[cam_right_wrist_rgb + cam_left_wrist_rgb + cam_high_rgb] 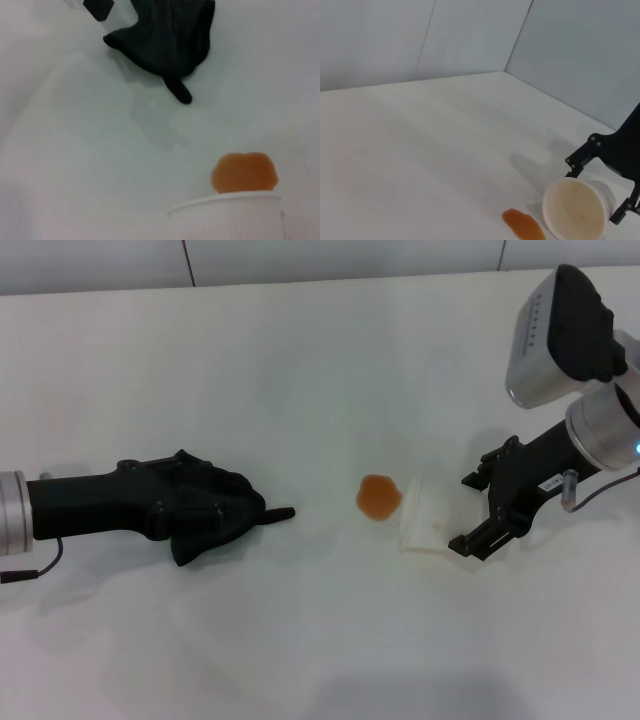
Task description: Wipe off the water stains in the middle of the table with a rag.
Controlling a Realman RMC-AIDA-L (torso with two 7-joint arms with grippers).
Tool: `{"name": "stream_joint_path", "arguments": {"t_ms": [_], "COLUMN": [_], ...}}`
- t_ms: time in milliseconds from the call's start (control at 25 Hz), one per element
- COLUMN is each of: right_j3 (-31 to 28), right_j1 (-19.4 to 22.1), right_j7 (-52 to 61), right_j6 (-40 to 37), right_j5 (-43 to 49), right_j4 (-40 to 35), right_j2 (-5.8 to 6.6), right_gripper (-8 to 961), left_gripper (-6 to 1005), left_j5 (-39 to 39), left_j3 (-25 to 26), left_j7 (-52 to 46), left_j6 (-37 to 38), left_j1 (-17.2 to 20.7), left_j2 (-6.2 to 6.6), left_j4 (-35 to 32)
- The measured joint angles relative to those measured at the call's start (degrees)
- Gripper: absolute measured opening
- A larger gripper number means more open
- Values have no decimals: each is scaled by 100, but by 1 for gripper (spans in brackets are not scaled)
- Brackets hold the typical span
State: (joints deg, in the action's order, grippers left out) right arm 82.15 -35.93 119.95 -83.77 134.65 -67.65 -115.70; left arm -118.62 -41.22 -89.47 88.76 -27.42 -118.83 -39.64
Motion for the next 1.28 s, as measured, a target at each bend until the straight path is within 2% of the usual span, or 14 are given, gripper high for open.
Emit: {"name": "stream_joint_path", "arguments": {"t_ms": [440,1280], "right_j3": [188,148], "right_j1": [3,7], "right_j7": [2,11], "right_j6": [154,310], "right_j5": [98,91], "right_j4": [99,119], "right_j2": [13,22], "right_gripper": [802,787], "left_gripper": [841,837], "left_j5": [-3,39], "left_j3": [0,0], "left_j7": [0,0], "left_j6": [1,-22], "left_j1": [-9,-20], "left_j2": [0,0], "left_j4": [5,9]}}
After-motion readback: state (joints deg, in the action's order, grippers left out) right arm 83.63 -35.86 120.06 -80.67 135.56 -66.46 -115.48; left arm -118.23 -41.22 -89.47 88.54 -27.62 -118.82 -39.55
